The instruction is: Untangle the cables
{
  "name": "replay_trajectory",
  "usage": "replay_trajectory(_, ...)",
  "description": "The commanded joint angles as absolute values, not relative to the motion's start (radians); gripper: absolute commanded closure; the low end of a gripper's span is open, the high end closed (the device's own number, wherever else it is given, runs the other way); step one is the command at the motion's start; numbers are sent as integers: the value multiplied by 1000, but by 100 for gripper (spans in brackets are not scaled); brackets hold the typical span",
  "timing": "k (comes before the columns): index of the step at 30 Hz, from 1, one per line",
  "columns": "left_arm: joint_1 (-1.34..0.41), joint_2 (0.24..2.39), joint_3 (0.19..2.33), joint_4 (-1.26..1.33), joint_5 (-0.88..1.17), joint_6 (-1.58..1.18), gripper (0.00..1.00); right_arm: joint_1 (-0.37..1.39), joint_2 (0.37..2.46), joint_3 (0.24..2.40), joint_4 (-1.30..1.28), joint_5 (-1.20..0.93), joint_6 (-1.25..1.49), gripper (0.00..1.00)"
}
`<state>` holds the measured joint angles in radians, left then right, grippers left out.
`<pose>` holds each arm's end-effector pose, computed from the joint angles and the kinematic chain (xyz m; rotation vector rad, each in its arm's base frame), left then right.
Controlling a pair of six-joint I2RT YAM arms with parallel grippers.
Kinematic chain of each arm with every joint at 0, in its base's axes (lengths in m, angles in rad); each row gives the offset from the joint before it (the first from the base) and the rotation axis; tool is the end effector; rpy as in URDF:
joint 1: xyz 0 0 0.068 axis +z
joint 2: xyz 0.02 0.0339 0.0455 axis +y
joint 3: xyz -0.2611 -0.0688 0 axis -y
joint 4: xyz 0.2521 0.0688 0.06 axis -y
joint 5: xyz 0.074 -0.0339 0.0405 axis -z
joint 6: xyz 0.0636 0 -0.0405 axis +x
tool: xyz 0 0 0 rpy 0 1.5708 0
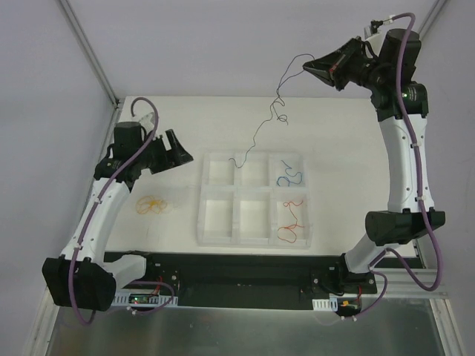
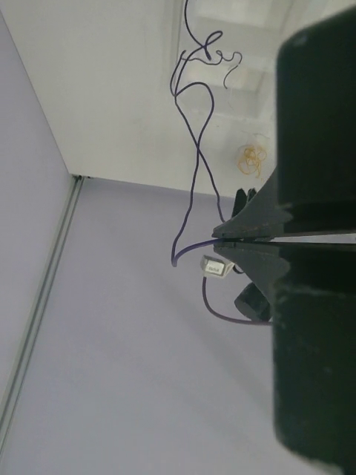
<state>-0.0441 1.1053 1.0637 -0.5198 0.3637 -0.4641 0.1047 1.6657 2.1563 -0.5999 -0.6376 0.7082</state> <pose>0.2689 -0.0345 0.3252 -0.2354 2.1556 -0.6835 0.3573 0.0756 0.5315 0.0253 1.7912 1.1294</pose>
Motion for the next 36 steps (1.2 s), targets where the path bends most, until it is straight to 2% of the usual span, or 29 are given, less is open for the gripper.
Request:
replay_trajectory(1, -141, 1127, 997, -188, 647, -322, 25, 115, 1595, 2195, -508, -713, 850, 100)
replay_trajectory(3, -184, 1140, 971, -125, 663, -289, 33, 115, 1585, 2204, -485, -724, 890, 100)
replay_trajectory(5, -228, 1144, 936, -53, 663, -249, 36, 115, 1575, 2209, -459, -732, 931, 100)
replay_trajectory(11, -327, 1158, 873, 58, 614, -121, 32, 117, 1562, 2217, -316, -747, 1112, 100)
replay_trajectory(14, -360, 1198, 874, 67, 591, -87, 34, 115, 1562, 2244, -298, -742, 1150, 99)
replay_trajectory(20, -403, 1256, 870, 109, 545, -87, 43, 117, 1548, 2247, -241, -738, 1236, 100)
replay_trajectory(26, -452, 1288, 830, 209, 451, -132, 37, 115, 1531, 2255, -201, -724, 1299, 100)
replay_trajectory(31, -456, 1318, 790, 302, 416, -195, 44, 117, 1523, 2260, -166, -703, 1354, 100)
replay_trajectory(36, -489, 1357, 782, 362, 380, -224, 44, 121, 1532, 2295, -147, -689, 1399, 100)
